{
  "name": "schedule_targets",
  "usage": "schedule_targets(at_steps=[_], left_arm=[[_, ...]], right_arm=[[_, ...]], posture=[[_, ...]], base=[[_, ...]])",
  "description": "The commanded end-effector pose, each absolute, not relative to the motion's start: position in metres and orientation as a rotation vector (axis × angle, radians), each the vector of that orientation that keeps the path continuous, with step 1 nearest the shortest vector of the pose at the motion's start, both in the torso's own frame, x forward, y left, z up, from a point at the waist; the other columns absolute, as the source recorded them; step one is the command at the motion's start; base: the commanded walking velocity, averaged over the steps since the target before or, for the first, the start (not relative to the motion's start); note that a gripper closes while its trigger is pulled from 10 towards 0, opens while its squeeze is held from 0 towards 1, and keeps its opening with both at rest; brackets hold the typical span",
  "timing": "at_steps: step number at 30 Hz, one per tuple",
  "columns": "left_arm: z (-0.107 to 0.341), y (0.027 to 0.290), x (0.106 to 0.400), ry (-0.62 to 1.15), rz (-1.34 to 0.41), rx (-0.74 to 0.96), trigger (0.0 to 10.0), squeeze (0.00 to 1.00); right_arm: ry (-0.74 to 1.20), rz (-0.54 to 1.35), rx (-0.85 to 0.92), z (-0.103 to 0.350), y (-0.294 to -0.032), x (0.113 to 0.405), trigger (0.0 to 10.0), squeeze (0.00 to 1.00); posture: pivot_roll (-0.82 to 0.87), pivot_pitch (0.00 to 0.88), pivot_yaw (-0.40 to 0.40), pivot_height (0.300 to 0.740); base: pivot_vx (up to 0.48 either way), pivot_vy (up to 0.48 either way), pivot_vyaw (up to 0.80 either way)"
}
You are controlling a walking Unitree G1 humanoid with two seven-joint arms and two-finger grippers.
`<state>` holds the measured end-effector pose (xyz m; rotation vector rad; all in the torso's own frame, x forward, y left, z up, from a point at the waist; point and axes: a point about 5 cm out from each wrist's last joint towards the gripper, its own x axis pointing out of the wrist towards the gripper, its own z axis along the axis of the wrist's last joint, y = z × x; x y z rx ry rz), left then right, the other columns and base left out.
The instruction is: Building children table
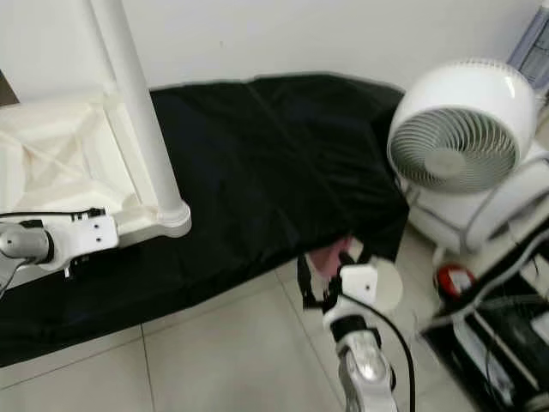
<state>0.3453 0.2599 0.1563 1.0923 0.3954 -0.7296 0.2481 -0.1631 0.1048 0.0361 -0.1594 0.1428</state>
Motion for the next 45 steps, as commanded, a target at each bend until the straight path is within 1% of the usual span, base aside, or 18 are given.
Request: schedule_targets(at_steps=[1, 2, 3, 6, 8, 9, 13, 17, 22, 26, 28, 29, 31, 32, 34, 40, 41, 45], left_arm=[[0.173, 0.268, 0.357, 0.194, -0.403, 1.071, 10.0, 0.0], [0.173, 0.268, 0.357, 0.194, -0.403, 1.071, 10.0, 0.0], [0.176, 0.262, 0.358, 0.163, -0.413, 0.986, 10.0, 0.0], [0.188, 0.237, 0.356, 0.032, -0.523, 0.714, 10.0, 0.0], [0.197, 0.224, 0.352, -0.043, -0.609, 0.593, 10.0, 0.0], [0.197, 0.224, 0.352, -0.043, -0.609, 0.593, 10.0, 0.0], [0.208, 0.212, 0.345, -0.108, -0.701, 0.504, 10.0, 0.0], [0.213, 0.208, 0.34, -0.14, -0.749, 0.488, 10.0, 0.0], [0.206, 0.205, 0.335, -0.109, -0.779, 0.469, 10.0, 0.0], [0.197, 0.206, 0.332, -0.075, -0.724, 0.486, 10.0, 0.0], [0.193, 0.221, 0.34, -0.039, -0.561, 0.461, 10.0, 0.0], [0.193, 0.221, 0.34, -0.039, -0.561, 0.461, 10.0, 0.0], [0.189, 0.237, 0.345, -0.002, -0.414, 0.464, 10.0, 0.0], [0.189, 0.237, 0.345, -0.002, -0.414, 0.464, 10.0, 0.0], [0.186, 0.246, 0.346, 0.027, -0.343, 0.463, 10.0, 0.0], [0.193, 0.256, 0.344, -0.002, -0.266, 0.448, 10.0, 0.0], [0.196, 0.261, 0.345, -0.013, -0.228, 0.428, 10.0, 0.0], [0.201, 0.267, 0.346, -0.031, -0.166, 0.377, 10.0, 0.0]], right_arm=[[-0.154, 0.144, 0.033, 0.102, -0.162, 0.248, 10.0, 0.0], [-0.154, 0.144, 0.033, 0.102, -0.162, 0.248, 10.0, 0.0], [-0.155, 0.143, 0.032, 0.103, -0.162, 0.249, 10.0, 0.0], [-0.158, 0.142, 0.03, 0.103, -0.163, 0.249, 10.0, 0.0], [-0.16, 0.143, 0.029, 0.104, -0.163, 0.249, 10.0, 0.0], [-0.16, 0.143, 0.029, 0.104, -0.163, 0.249, 10.0, 0.0], [-0.164, 0.144, 0.028, 0.105, -0.164, 0.25, 10.0, 0.0], [-0.167, 0.145, 0.026, 0.104, -0.164, 0.25, 10.0, 0.0], [-0.166, 0.14, 0.026, 0.104, -0.165, 0.25, 10.0, 0.0], [-0.166, 0.136, 0.021, 0.104, -0.166, 0.25, 10.0, 0.0], [-0.167, 0.129, 0.011, 0.105, -0.17, 0.251, 10.0, 0.0], [-0.167, 0.129, 0.011, 0.105, -0.17, 0.251, 10.0, 0.0], [-0.169, 0.123, 0.001, 0.106, -0.174, 0.253, 10.0, 0.0], [-0.169, 0.123, 0.001, 0.106, -0.174, 0.253, 10.0, 0.0], [-0.172, 0.12, -0.005, 0.107, -0.178, 0.255, 10.0, 0.0], [-0.174, 0.122, -0.012, 0.108, -0.179, 0.257, 10.0, 0.0], [-0.175, 0.124, -0.014, 0.109, -0.179, 0.257, 10.0, 0.0], [-0.175, 0.126, -0.016, 0.108, -0.179, 0.258, 10.0, 0.0]], posture=[[0.03, 0.093, -0.01, 0.74], [0.03, 0.093, -0.01, 0.74], [0.03, 0.093, -0.009, 0.74], [0.03, 0.096, -0.01, 0.74], [0.03, 0.096, -0.012, 0.74], [0.03, 0.096, -0.012, 0.74], [0.04, 0.096, -0.01, 0.74], [0.04, 0.097, -0.007, 0.74], [0.04, 0.099, -0.008, 0.74], [0.04, 0.102, -0.006, 0.74], [0.04, 0.104, -0.006, 0.74], [0.04, 0.104, -0.006, 0.74], [0.04, 0.106, -0.009, 0.74], [0.04, 0.106, -0.009, 0.74], [0.04, 0.107, -0.013, 0.74], [0.05, 0.111, -0.018, 0.74], [0.05, 0.111, -0.021, 0.74], [0.05, 0.109, -0.02, 0.74]], base=[[0.0, 0.0, 0.0], [0.0, 0.0, 0.0], [0.0, 0.0, 0.0], [0.0, 0.0, 0.0], [0.0, 0.0, 0.0], [0.0, 0.0, 0.0], [0.0, 0.0, 0.0], [0.0, 0.0, 0.0], [0.0, 0.0, 0.0], [0.0, 0.0, 0.0], [0.0, 0.0, 0.0], [0.0, 0.0, 0.0], [0.0, 0.0, 0.0], [0.0, 0.0, 0.0], [0.0, 0.0, 0.0], [0.0, 0.0, 0.0], [0.0, 0.0, 0.0], [0.0, 0.0, 0.0]])
